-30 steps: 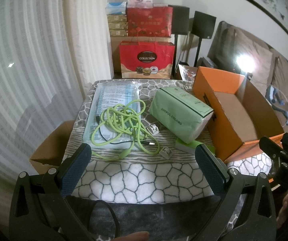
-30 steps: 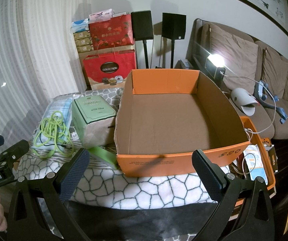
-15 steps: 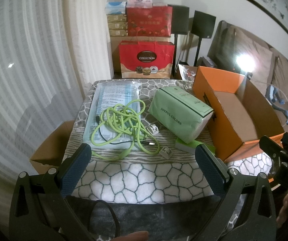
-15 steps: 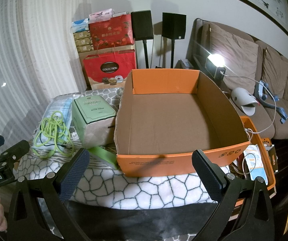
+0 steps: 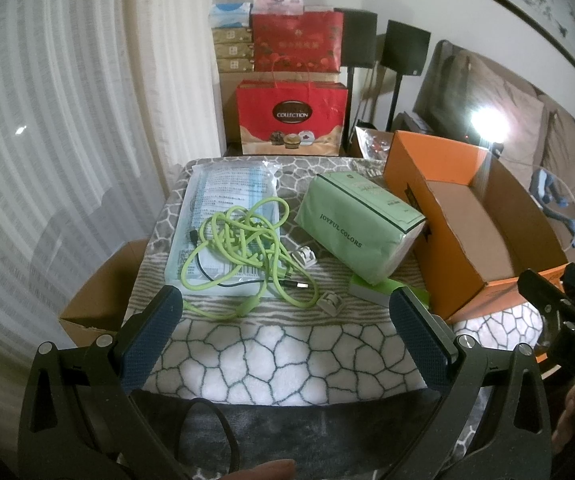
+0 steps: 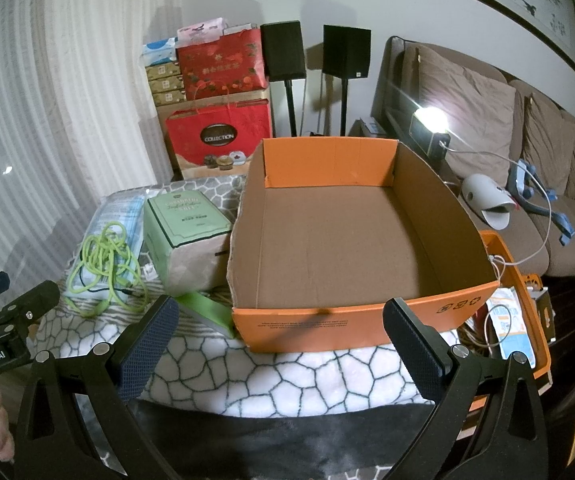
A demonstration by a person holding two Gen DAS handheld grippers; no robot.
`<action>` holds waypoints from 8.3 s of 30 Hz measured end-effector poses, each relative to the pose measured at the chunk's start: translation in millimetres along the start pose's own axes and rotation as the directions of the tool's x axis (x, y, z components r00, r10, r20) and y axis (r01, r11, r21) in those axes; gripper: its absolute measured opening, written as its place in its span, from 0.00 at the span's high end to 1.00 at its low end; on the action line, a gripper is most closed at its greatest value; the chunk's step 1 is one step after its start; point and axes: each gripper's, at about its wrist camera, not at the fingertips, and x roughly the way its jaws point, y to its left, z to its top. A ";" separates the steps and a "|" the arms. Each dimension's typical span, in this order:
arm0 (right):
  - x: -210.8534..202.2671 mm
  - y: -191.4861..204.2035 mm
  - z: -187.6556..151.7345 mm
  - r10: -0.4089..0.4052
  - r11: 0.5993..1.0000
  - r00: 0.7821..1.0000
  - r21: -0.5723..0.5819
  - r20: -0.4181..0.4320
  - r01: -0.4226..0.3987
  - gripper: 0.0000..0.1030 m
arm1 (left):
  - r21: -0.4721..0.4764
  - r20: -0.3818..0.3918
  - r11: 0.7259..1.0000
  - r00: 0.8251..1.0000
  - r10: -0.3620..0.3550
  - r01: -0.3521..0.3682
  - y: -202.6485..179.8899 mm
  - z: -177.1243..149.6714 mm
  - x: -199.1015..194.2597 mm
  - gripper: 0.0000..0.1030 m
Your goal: Organize objects
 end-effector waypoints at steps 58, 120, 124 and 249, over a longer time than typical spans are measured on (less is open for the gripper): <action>79.9 -205.6 57.1 -0.078 0.978 0.971 0.170 -0.225 0.118 0.11 | -0.229 -0.271 0.929 0.898 -0.347 0.290 -12.0 68.1 163.5 0.00; 133.5 -240.8 63.7 0.243 0.963 0.846 0.225 -0.474 -0.151 0.90 | -0.424 -0.217 0.770 0.773 -0.597 0.476 11.0 83.6 159.1 0.35; 132.8 -236.0 65.4 0.215 0.972 0.850 0.195 -0.481 -0.135 0.90 | -0.396 -0.182 0.759 0.766 -0.617 0.517 7.4 96.1 139.7 0.36; 132.9 -233.1 56.7 0.208 0.972 0.852 0.202 -0.480 -0.123 0.88 | -0.225 -0.351 0.959 0.903 -0.247 0.175 63.7 71.5 169.6 0.87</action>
